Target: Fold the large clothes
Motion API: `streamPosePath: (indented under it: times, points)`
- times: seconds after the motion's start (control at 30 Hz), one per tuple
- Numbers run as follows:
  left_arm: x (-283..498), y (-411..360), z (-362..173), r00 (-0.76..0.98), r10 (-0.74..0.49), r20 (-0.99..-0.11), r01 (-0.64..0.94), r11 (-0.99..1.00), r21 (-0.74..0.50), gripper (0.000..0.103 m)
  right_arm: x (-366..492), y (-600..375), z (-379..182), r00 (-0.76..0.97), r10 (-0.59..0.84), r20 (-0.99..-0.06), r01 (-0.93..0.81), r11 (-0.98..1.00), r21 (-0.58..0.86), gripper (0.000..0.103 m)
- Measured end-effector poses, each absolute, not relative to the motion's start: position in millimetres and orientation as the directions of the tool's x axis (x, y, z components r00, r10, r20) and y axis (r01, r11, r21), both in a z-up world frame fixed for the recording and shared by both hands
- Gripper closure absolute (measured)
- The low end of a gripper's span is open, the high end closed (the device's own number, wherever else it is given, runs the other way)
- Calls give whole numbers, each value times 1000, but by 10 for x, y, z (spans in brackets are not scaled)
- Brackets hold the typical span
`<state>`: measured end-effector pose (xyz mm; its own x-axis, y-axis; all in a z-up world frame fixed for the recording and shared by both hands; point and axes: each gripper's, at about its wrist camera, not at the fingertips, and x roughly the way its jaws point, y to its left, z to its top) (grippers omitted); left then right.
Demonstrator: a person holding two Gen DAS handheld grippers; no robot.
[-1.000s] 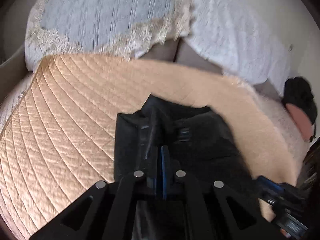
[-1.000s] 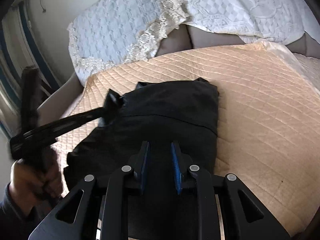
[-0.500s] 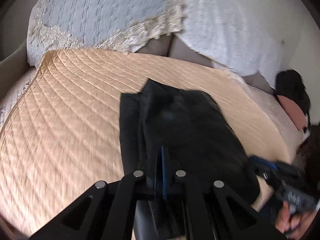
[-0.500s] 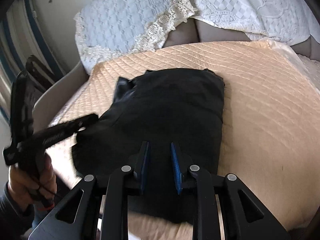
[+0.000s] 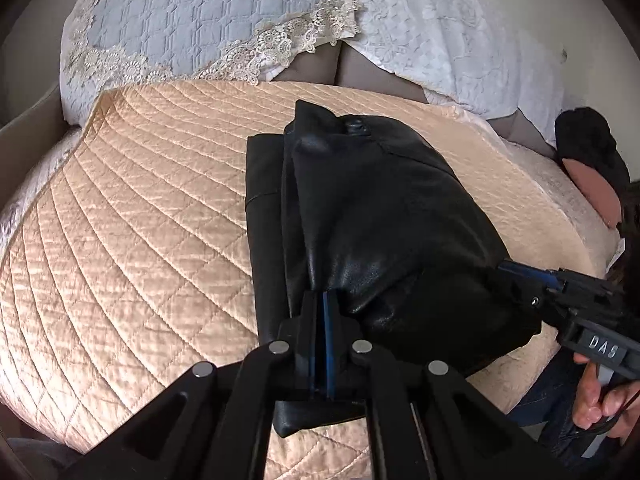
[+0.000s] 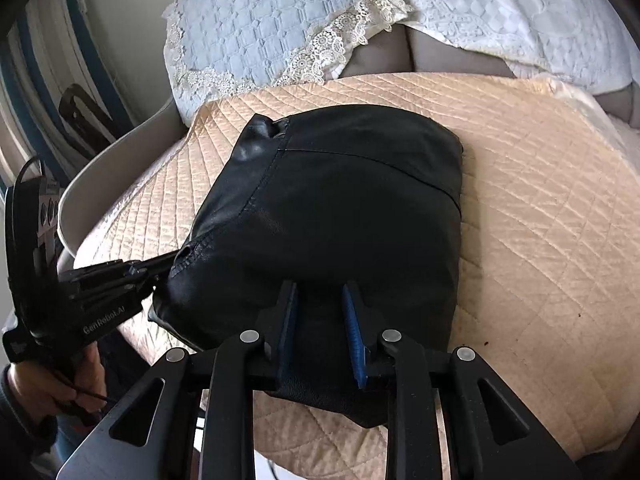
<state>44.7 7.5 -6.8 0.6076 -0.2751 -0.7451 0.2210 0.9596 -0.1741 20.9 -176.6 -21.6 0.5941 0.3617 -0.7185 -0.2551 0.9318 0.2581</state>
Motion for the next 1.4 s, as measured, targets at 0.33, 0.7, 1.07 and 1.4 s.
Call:
streamPosePath:
  times: [0.33,0.7,1.07,1.4]
  points:
    - [362,117,79,611,-258,-749,199,965,-170,99,44,-1782,-4,619,366,-695,-273,930,246,72]
    - [807,105,287,640,-261,-723,216,964,-156,98,157,-1794,43,625,343,-701,-256,939,231,71]
    - [1772,-127,125,622,-201,-757,202,975,-93,97,598,-1950,34,629,327,-706,-174,944,282,71]
    - [1624,-30,76,616,-211,-759,194,974,-113,90,669,-2032,-82,604,328,-726,-146,942,304,71]
